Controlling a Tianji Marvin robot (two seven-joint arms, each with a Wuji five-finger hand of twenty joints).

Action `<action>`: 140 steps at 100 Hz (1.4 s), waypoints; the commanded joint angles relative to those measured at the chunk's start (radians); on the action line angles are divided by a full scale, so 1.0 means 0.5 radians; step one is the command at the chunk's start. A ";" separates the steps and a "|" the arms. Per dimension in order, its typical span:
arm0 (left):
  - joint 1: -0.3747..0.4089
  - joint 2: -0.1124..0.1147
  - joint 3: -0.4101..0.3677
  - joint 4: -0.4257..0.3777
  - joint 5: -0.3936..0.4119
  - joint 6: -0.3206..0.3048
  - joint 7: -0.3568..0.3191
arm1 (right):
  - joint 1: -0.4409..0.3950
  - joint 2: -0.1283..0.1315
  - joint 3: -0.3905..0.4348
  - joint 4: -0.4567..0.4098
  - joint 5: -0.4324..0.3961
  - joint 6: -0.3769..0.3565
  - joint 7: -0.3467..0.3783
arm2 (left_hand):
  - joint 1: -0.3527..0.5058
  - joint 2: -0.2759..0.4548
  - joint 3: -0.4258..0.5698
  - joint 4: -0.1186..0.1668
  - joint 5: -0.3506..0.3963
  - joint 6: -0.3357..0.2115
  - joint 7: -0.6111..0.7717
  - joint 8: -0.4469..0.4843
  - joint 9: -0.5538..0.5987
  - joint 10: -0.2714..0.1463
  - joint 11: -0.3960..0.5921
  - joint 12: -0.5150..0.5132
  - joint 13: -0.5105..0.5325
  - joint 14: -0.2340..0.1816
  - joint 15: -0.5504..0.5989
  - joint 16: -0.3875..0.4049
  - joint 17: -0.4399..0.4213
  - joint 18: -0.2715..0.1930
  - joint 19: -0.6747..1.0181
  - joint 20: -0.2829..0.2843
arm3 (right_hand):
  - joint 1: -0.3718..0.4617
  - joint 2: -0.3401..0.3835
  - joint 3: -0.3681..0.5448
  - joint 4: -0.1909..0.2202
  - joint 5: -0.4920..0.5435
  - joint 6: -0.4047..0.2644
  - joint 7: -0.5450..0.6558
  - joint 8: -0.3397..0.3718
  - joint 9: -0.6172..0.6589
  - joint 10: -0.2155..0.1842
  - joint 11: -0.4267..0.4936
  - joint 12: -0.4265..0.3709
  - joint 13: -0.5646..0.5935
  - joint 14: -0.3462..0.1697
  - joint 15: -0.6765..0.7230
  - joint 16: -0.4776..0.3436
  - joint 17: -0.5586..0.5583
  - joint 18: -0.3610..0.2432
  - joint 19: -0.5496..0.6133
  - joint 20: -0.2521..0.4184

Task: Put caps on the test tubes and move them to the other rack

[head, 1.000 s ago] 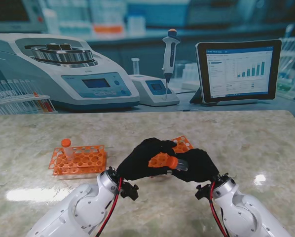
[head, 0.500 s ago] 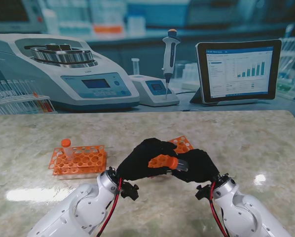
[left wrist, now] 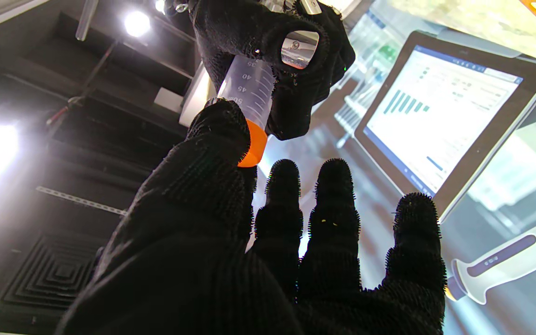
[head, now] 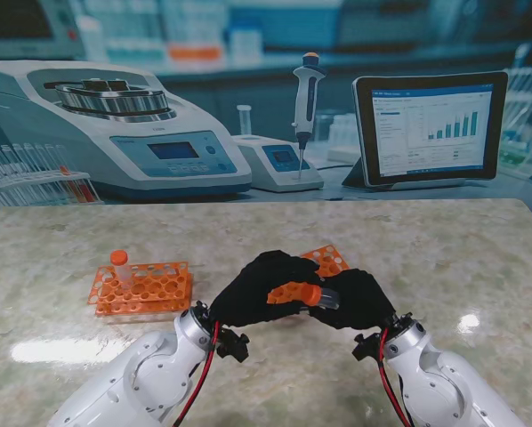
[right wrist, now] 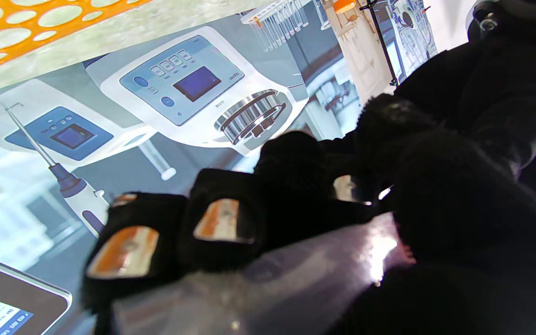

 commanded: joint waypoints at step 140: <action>0.019 0.068 -0.050 -0.075 -0.200 0.007 -0.336 | -0.010 -0.008 -0.011 -0.017 0.006 0.004 0.019 | 0.418 0.615 0.365 0.133 0.140 -0.523 0.080 -0.118 -0.136 -0.054 -0.127 -0.122 -0.195 -0.019 -0.153 -0.130 -0.105 -0.013 -0.211 -0.019 | 0.057 0.073 0.000 -0.021 0.017 -0.182 0.085 0.051 0.084 0.013 -0.005 0.023 0.054 -0.134 0.348 0.123 0.152 -0.227 0.621 0.096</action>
